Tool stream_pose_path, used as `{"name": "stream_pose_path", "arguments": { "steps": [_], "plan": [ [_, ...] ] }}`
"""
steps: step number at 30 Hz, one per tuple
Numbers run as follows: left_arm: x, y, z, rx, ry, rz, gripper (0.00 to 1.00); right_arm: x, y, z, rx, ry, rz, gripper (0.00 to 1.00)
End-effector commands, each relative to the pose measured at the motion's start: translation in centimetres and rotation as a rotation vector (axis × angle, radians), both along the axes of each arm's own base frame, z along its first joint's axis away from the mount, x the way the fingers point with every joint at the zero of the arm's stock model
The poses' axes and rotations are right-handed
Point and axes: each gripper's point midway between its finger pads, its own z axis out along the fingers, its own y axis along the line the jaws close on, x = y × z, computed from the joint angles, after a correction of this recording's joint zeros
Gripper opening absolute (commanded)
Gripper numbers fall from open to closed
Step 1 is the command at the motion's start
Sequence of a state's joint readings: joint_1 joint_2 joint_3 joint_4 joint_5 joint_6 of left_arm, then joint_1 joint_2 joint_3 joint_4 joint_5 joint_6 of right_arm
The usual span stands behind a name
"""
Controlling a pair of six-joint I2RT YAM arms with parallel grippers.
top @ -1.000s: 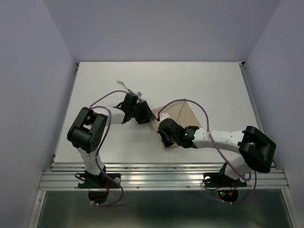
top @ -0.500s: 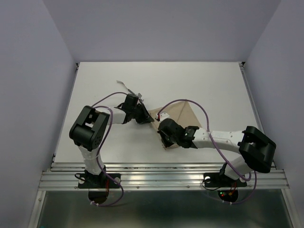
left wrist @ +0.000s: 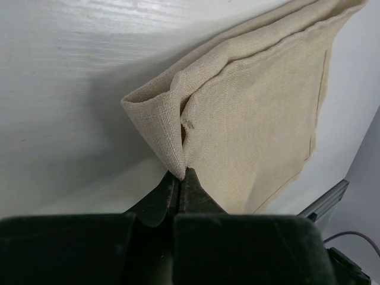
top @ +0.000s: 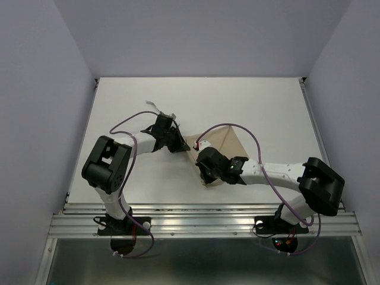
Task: Fold the napkin into a case and place the utensils inside
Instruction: Turn over the upper triangle folded napkin at the center of the board.
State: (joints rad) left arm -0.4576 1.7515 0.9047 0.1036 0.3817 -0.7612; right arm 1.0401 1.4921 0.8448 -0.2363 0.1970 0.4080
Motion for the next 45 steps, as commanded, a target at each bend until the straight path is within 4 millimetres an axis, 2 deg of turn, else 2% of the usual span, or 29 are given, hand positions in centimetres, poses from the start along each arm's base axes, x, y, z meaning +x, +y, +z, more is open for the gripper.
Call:
{"name": "stream_pose_path", "arguments": {
  "steps": [1,5,8,12,13,15,17,18,22,23,24,26,27,29,30,31,32,33,34,36,37,38,39,40,41,42,43,44,45],
  "plan": [
    [2.2,0.9,4.5,0.034,-0.116,0.007,0.0,0.8,2.6,2.0,0.071,0.001,0.006,0.01],
    [3.1,2.3,5.9,0.062,-0.14,0.034,0.0,1.3,4.2,2.2,0.088,0.017,0.008,0.01],
    [3.9,3.8,7.1,0.086,-0.164,0.057,0.0,1.4,6.0,3.3,0.129,0.024,0.023,0.01],
    [4.3,6.5,8.8,0.129,-0.184,0.099,0.0,1.4,8.6,4.0,0.175,0.054,0.046,0.01],
    [4.7,7.8,9.2,0.14,-0.188,0.127,0.0,1.4,9.8,5.0,0.201,0.048,0.06,0.01],
    [4.7,9.4,10.3,0.16,-0.205,0.148,0.0,1.2,11.2,5.0,0.216,0.066,0.077,0.01],
    [4.9,11.6,10.9,0.182,-0.212,0.193,0.0,1.3,13.1,6.6,0.254,0.057,0.096,0.01],
    [4.6,12.5,11.6,0.196,-0.22,0.202,0.0,0.6,14.1,6.2,0.249,0.071,0.116,0.01],
    [4.2,16.8,14.1,0.254,-0.245,0.281,0.0,-1.0,18.3,9.4,0.328,0.077,0.196,0.01],
    [4.4,17.9,15.4,0.275,-0.272,0.311,0.0,-1.7,19.3,9.4,0.334,0.094,0.221,0.01],
    [3.8,19.6,16.7,0.295,-0.284,0.351,0.0,-2.4,21.0,11.6,0.38,0.081,0.254,0.01],
    [3.5,21.7,18.8,0.356,-0.326,0.403,0.0,-3.4,22.7,12.7,0.408,0.093,0.297,0.01],
    [3.1,23.3,21.3,0.401,-0.364,0.457,0.0,-3.9,23.8,15.0,0.455,0.082,0.326,0.01],
    [2.6,24.6,23.8,0.462,-0.404,0.495,0.0,-4.6,24.8,16.6,0.494,0.079,0.352,0.01],
    [2.2,25.0,26.2,0.475,-0.437,0.516,0.0,-4.8,25.0,17.7,0.529,0.084,0.355,0.01],
    [2.0,25.4,27.2,0.489,-0.452,0.532,0.0,-5.1,25.0,18.4,0.554,0.089,0.364,0.01],
    [1.8,25.9,29.2,0.502,-0.484,0.558,0.0,-5.2,25.2,19.5,0.596,0.077,0.371,0.01],
    [1.7,26.1,29.9,0.503,-0.497,0.569,0.0,-5.5,24.8,21.4,0.643,0.069,0.374,0.01],
    [1.8,26.1,30.6,0.498,-0.51,0.574,0.0,-5.8,24.3,20.9,0.641,0.08,0.371,0.01],
    [2.4,25.3,31.3,0.458,-0.536,0.567,0.0,-5.9,23.6,21.6,0.674,0.075,0.352,0.01],
    [2.7,23.9,31.1,0.435,-0.542,0.535,0.0,-5.8,22.6,21.0,0.662,0.067,0.326,0.01],
    [3.1,23.9,30.7,0.428,-0.533,0.542,0.0,-5.7,22.1,20.7,0.658,0.063,0.31,0.01],
    [4.0,21.9,29.4,0.402,-0.516,0.507,0.0,-5.6,21.6,20.1,0.653,0.066,0.29,0.01],
    [4.5,20.8,28.6,0.391,-0.507,0.492,0.0,-4.7,20.8,19.9,0.651,0.055,0.251,0.01],
    [4.7,18.6,27.7,0.378,-0.501,0.451,0.0,-4.8,20.3,19.1,0.638,0.065,0.238,0.01],
    [5.7,17.3,26.0,0.365,-0.473,0.445,0.0,-4.3,18.9,17.0,0.605,0.084,0.19,0.01],
    [6.1,16.1,25.1,0.354,-0.464,0.429,0.0,-3.6,18.1,15.2,0.578,0.097,0.153,0.01],
    [7.1,14.7,23.3,0.353,-0.444,0.409,0.0,-3.3,17.2,15.1,0.587,0.095,0.132,0.01],
    [7.2,12.7,22.2,0.347,-0.43,0.37,0.0,-3.3,15.5,12.1,0.536,0.124,0.1,0.01]
  ]
}}
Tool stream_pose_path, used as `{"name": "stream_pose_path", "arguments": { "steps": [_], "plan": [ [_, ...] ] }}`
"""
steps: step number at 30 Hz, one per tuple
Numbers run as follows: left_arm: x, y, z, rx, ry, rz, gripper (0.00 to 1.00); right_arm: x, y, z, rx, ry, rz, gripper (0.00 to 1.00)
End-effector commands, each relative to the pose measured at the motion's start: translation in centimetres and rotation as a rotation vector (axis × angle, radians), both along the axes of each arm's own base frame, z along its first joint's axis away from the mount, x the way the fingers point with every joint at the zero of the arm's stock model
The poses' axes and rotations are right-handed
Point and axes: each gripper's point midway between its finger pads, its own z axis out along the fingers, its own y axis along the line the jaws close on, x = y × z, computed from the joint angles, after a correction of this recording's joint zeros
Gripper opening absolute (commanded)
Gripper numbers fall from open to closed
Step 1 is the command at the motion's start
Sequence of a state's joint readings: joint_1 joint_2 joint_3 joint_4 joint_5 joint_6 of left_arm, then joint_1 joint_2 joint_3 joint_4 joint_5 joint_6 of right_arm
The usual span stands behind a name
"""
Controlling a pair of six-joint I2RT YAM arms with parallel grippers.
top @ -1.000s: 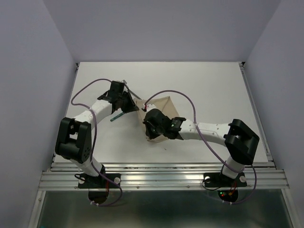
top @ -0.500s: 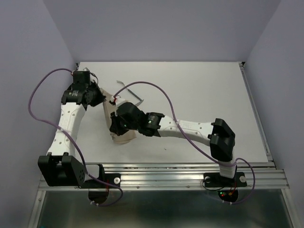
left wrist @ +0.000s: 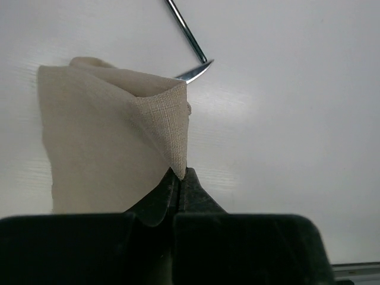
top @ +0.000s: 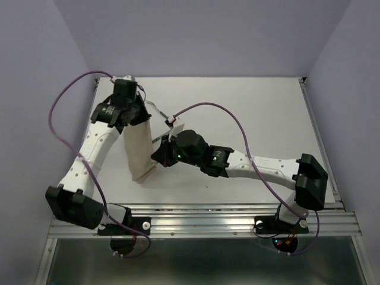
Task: Fold the napkin into a case and place the utensils inside
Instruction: Turn over the upper triangle folded napkin at the center of the board.
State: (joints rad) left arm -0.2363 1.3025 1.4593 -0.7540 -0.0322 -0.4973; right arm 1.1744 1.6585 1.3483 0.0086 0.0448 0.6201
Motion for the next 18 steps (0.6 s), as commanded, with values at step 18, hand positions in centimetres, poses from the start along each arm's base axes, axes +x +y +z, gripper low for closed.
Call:
{"name": "stream_pose_path", "arguments": {
  "steps": [18],
  "plan": [
    [8.6,-23.4,-15.8,-0.013,0.079,-0.23,0.0,-0.7,-20.3,-19.5,-0.343,0.291,-0.323,0.01]
  ]
}}
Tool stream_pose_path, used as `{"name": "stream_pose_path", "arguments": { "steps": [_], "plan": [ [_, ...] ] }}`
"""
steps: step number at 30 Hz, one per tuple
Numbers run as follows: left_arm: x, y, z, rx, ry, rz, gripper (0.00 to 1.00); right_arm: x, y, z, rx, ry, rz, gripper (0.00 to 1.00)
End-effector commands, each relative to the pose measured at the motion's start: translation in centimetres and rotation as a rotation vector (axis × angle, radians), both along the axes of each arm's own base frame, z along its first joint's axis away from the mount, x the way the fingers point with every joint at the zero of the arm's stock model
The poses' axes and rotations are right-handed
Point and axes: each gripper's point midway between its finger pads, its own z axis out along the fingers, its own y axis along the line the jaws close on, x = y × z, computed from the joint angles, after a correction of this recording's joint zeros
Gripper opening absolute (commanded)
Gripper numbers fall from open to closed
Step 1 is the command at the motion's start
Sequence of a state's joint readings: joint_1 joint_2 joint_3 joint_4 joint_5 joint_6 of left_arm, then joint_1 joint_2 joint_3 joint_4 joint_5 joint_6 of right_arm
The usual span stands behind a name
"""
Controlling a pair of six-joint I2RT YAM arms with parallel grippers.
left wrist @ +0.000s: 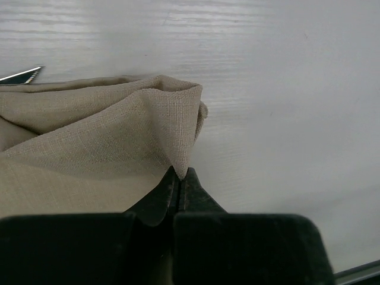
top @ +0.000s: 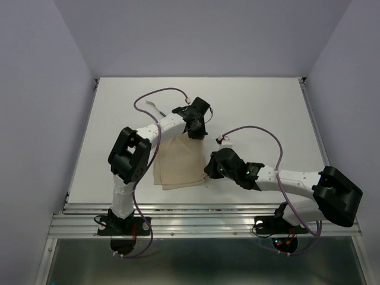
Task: Fold the napkin into a case and place the utensils inside
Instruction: Turn over the upper triangle folded napkin at the center of the board.
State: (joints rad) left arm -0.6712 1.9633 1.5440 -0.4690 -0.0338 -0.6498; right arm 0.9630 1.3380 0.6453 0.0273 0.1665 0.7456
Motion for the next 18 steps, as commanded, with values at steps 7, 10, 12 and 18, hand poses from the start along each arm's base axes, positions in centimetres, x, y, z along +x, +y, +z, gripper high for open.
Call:
{"name": "stream_pose_path", "arguments": {
  "steps": [7,10,12,18],
  "plan": [
    [5.4,-4.7,1.0,-0.071,-0.179,0.049,0.0,-3.4,-3.9,-4.2,-0.1,0.106,-0.012,0.01],
    [5.2,-5.6,0.3,-0.071,-0.168,0.03,0.0,-3.4,-4.7,-4.4,-0.111,0.104,-0.043,0.01],
    [5.3,-6.5,-0.2,-0.079,-0.158,0.009,0.0,-3.4,-5.4,-4.7,-0.126,0.1,-0.062,0.01],
    [4.7,-7.7,-1.2,-0.09,-0.132,-0.022,0.0,-3.7,-6.2,-5.2,-0.14,0.105,-0.074,0.01]
  ]
}}
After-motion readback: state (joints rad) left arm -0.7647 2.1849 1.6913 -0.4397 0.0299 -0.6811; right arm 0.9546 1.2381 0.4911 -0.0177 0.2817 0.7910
